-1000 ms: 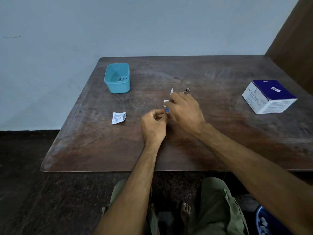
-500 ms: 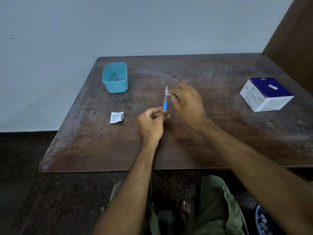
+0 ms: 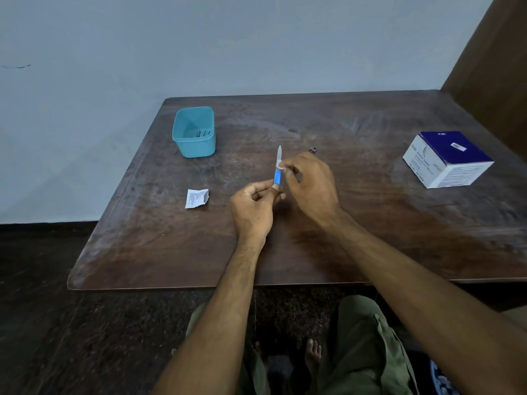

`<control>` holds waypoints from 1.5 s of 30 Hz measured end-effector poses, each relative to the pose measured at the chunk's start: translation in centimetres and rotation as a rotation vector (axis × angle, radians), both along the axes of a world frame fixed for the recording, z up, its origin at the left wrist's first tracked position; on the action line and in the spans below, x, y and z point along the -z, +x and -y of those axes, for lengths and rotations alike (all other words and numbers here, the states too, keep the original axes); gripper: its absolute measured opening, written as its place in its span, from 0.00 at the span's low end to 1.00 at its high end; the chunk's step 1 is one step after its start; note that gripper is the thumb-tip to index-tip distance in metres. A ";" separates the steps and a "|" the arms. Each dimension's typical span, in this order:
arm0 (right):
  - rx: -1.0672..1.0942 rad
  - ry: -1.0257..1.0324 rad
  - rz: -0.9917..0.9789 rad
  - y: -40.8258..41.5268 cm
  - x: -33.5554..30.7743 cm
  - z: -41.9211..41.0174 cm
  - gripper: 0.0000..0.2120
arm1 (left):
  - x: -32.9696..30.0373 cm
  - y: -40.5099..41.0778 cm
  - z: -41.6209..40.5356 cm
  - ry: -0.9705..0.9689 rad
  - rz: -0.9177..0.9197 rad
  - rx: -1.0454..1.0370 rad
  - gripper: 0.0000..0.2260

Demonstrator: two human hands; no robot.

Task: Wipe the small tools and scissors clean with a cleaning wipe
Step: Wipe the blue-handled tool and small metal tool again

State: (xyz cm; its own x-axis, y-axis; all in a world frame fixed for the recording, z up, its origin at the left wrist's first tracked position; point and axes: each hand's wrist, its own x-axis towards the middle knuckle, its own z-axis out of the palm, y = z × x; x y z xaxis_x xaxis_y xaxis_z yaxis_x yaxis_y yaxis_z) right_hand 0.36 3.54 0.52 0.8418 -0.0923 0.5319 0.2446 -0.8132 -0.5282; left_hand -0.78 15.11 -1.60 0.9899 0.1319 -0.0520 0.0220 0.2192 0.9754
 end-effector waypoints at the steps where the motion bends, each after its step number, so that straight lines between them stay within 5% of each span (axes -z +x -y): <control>1: -0.003 -0.008 -0.005 0.1 -0.3 0.0 0.10 | 0.0 0.0 0.0 0.003 -0.003 -0.002 0.05; 7: -0.144 -0.194 0.013 -1.4 0.8 -0.2 0.09 | 0.1 0.3 -0.1 -0.002 0.019 0.007 0.05; 40: -0.066 -0.396 0.140 3.0 -2.3 1.5 0.09 | -0.3 -0.3 -0.2 -0.030 0.004 0.025 0.05; 45: -0.177 -0.447 0.218 2.0 -0.9 1.2 0.15 | -0.4 -0.1 -0.2 -0.059 -0.010 0.018 0.04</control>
State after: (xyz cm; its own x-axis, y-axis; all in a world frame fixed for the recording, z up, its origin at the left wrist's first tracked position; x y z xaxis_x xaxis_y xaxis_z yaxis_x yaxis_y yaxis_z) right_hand 2.33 2.38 1.38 0.6891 0.3173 0.6515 0.4640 -0.8838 -0.0603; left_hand -0.88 15.30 -1.17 0.9915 0.1102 -0.0690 0.0362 0.2757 0.9606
